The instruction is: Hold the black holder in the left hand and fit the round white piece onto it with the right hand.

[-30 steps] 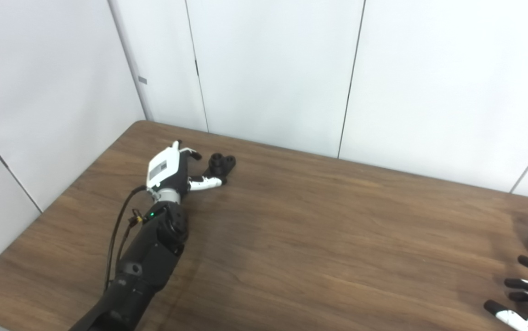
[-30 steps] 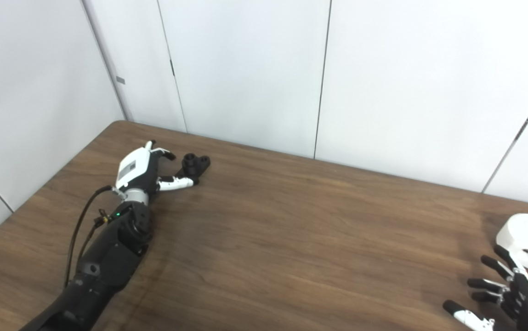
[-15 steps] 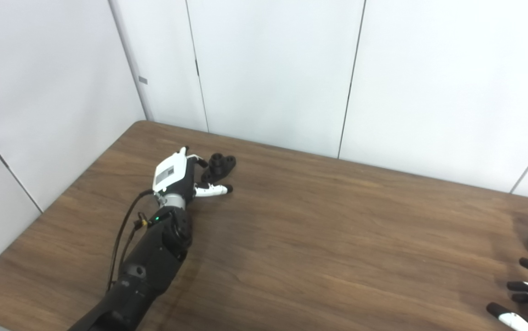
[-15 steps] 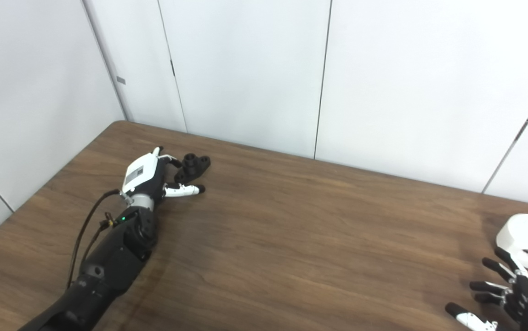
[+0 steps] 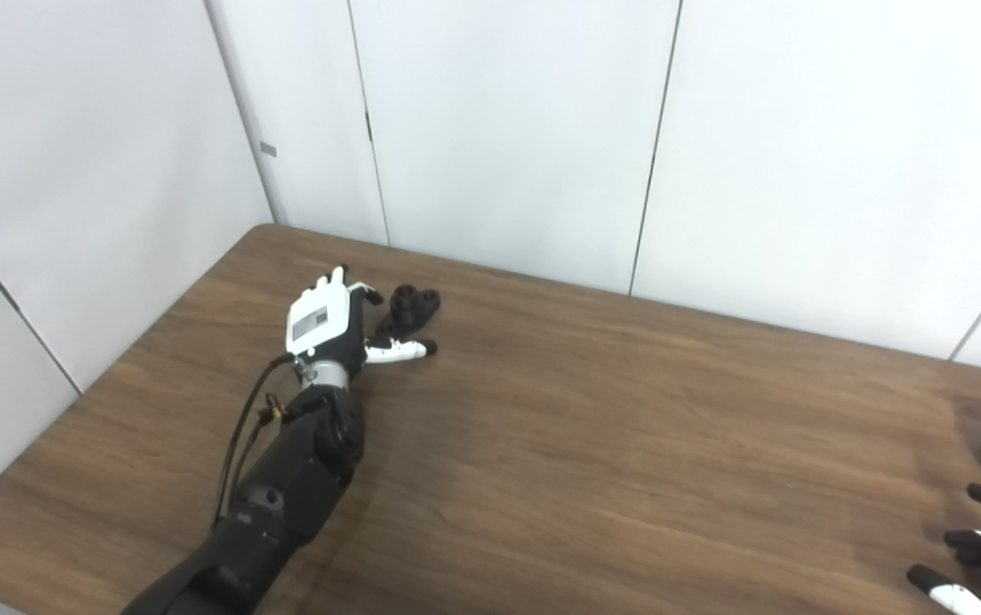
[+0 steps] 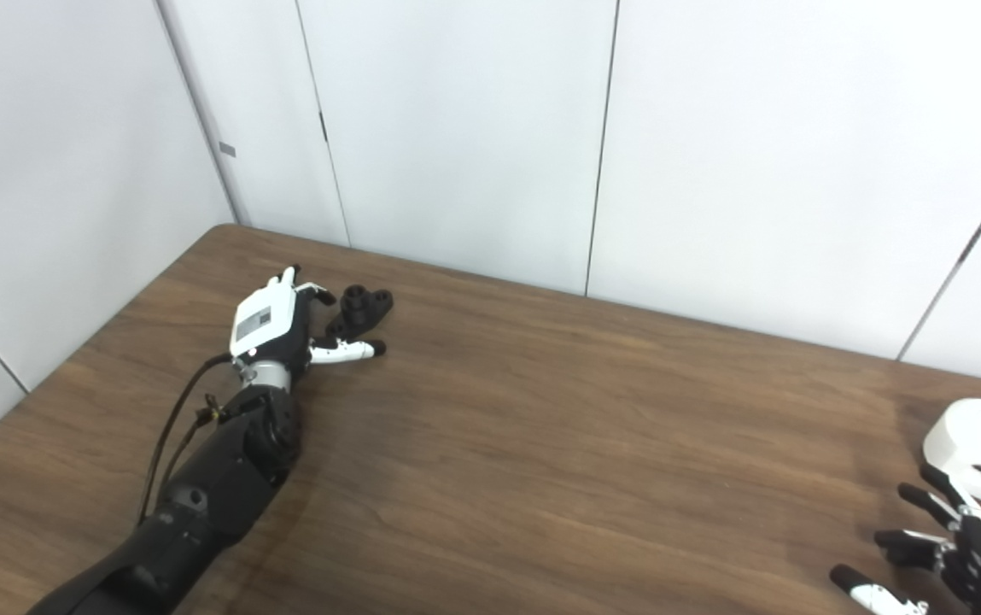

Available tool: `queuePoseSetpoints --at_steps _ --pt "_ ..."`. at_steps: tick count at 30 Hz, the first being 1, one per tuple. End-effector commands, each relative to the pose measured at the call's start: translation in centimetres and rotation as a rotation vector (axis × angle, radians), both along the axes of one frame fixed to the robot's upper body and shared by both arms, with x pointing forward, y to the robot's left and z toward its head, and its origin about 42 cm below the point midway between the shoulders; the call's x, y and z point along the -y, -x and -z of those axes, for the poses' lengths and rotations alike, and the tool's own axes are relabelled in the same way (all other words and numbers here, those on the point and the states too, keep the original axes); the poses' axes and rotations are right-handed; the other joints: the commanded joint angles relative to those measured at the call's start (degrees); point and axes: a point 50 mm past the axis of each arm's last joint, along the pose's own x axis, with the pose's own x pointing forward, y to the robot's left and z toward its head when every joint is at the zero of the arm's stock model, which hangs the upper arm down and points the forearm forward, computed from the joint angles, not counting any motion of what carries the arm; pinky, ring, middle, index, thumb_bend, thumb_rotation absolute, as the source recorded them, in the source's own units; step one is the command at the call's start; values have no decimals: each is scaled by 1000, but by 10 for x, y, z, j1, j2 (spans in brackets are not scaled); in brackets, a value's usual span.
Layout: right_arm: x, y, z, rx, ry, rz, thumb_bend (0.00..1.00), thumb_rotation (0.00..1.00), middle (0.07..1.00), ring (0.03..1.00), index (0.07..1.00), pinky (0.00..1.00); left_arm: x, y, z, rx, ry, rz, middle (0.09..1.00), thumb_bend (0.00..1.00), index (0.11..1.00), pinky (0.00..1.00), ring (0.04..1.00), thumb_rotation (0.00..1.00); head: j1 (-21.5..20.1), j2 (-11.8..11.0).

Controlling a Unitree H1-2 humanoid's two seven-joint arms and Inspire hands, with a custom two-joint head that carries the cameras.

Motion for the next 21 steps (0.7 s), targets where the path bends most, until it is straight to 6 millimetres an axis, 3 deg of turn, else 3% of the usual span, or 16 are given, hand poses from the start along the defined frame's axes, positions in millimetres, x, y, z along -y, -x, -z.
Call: queuePoseSetpoints --at_steps 1,21 --pt "8 0 -12 43 29 5 643 141 827 618 883 616 -2 -9 -10 24 -21 5 1000 927 715 1000 1000 256 -1 1" --pt "11 5 -14 58 31 2 640 152 812 587 872 604 13 -16 11 36 114 -19 1000 897 680 999 1000 330 -9 12"
